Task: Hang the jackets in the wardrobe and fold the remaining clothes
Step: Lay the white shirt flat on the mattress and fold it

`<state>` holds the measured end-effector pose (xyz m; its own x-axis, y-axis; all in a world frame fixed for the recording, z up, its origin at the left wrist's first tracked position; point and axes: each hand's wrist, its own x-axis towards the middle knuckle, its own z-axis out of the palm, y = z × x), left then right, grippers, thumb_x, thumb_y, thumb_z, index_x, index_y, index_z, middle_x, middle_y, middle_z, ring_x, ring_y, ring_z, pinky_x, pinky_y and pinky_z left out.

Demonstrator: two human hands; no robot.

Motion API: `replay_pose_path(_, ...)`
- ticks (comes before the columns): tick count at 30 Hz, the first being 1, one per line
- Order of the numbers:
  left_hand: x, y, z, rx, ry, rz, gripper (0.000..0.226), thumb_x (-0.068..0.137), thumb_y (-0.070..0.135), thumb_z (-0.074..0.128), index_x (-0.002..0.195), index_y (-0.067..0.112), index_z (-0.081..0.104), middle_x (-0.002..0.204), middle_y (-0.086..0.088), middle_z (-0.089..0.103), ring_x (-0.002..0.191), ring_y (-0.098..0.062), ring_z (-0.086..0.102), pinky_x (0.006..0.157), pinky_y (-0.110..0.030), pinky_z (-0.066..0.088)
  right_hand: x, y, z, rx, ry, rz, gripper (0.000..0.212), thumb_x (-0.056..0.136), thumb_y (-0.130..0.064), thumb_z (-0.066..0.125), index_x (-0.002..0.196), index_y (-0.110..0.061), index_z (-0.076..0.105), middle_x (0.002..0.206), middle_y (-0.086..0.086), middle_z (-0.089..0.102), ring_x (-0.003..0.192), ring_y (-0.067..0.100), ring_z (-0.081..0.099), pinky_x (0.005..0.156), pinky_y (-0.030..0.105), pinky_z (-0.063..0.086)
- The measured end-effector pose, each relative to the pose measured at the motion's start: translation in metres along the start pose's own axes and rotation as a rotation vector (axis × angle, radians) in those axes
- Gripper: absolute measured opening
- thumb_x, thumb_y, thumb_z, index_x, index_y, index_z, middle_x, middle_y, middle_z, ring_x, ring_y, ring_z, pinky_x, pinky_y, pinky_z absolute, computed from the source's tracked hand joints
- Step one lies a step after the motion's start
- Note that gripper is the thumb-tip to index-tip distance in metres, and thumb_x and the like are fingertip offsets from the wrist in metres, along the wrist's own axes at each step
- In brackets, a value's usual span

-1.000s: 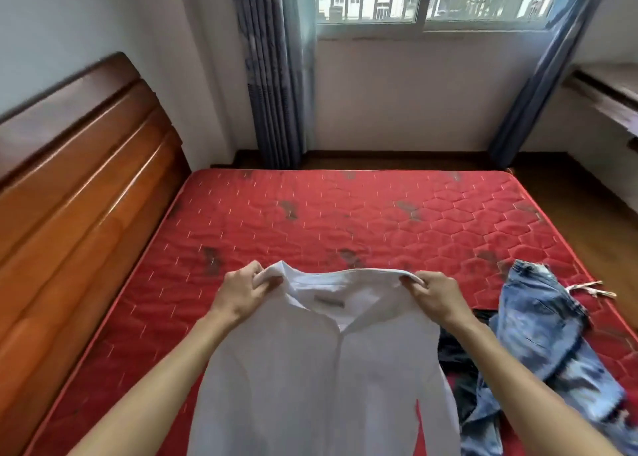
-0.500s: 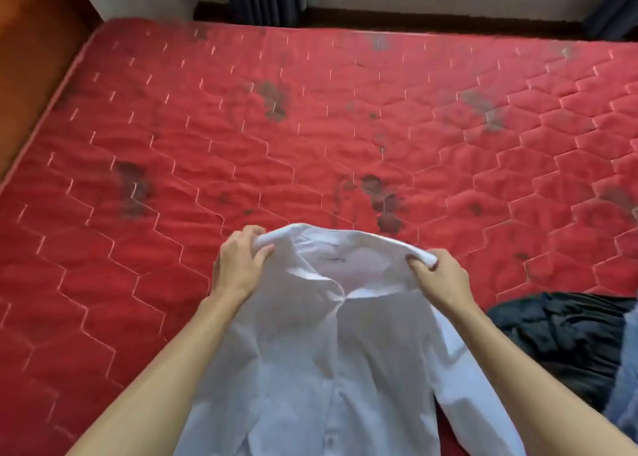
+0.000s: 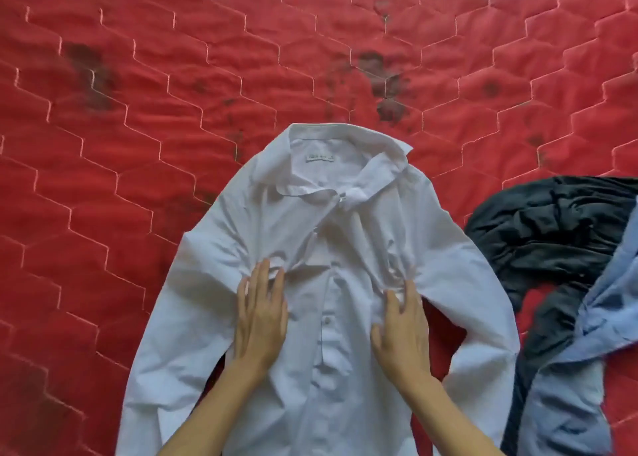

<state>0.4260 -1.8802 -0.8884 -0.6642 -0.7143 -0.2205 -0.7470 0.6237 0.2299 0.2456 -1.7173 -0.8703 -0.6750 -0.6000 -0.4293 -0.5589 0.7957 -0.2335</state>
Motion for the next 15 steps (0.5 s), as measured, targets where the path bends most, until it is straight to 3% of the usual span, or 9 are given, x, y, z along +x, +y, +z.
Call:
replay_pose_path(3, -0.042, -0.001, -0.001, 0.065, 0.016, -0.009, 0.068, 0.095, 0.02, 0.052, 0.156, 0.006, 0.025, 0.164, -0.02, 0.015, 0.152, -0.034, 0.016, 0.121, -0.055, 0.02, -0.047, 0.013, 0.022, -0.015, -0.011, -0.008, 0.054, 0.071, -0.007, 0.072, 0.123, -0.004, 0.055, 0.15, 0.029, 0.031, 0.136, 0.047, 0.036, 0.107, 0.054, 0.041)
replay_pose_path(5, -0.076, -0.004, 0.001, 0.019, 0.017, -0.052, 0.073, 0.092, 0.022, 0.062, 0.155, 0.005, 0.029, 0.164, -0.02, 0.016, 0.151, -0.036, 0.02, 0.119, -0.056, 0.024, -0.079, 0.022, 0.032, -0.005, -0.009, 0.017, 0.055, 0.075, -0.015, 0.075, 0.125, -0.005, 0.054, 0.147, 0.029, 0.035, 0.131, 0.047, 0.041, 0.103, 0.052, 0.044)
replay_pose_path(9, -0.169, -0.009, 0.015, -0.108, -0.041, -0.176, 0.074, 0.09, 0.057, 0.05, 0.147, 0.01, 0.042, 0.163, -0.018, 0.017, 0.15, -0.035, 0.021, 0.118, -0.051, 0.026, -0.146, 0.045, 0.048, 0.127, 0.001, 0.137, 0.063, 0.081, -0.035, 0.076, 0.13, -0.005, 0.05, 0.127, 0.02, 0.047, 0.111, 0.04, 0.053, 0.091, 0.046, 0.048)
replay_pose_path(11, -0.218, -0.007, 0.024, -0.13, -0.089, -0.183, 0.079, 0.084, 0.068, 0.051, 0.14, 0.011, 0.047, 0.161, -0.021, 0.021, 0.147, -0.036, 0.026, 0.117, -0.049, 0.027, -0.178, 0.052, 0.054, 0.217, -0.026, 0.235, 0.074, 0.085, -0.049, 0.07, 0.139, -0.007, 0.042, 0.126, 0.015, 0.046, 0.114, 0.034, 0.052, 0.095, 0.042, 0.047)
replay_pose_path(13, -0.258, -0.004, 0.033, -0.12, -0.117, -0.162, 0.073, 0.078, 0.064, 0.064, 0.126, 0.01, 0.055, 0.155, -0.024, 0.03, 0.14, -0.038, 0.036, 0.112, -0.048, 0.033, -0.207, 0.053, 0.06, 0.328, -0.033, 0.288, 0.085, 0.084, -0.062, 0.064, 0.145, -0.01, 0.036, 0.132, 0.012, 0.044, 0.123, 0.031, 0.049, 0.101, 0.041, 0.045)
replay_pose_path(15, -0.287, -0.002, 0.04, -0.114, -0.15, -0.151, 0.056, 0.074, 0.045, 0.08, 0.113, 0.01, 0.059, 0.149, -0.024, 0.038, 0.134, -0.039, 0.044, 0.105, -0.048, 0.041, -0.232, 0.053, 0.067, 0.358, -0.018, 0.256, 0.092, 0.079, -0.068, 0.065, 0.147, -0.014, 0.033, 0.132, 0.009, 0.044, 0.122, 0.029, 0.05, 0.101, 0.042, 0.047)
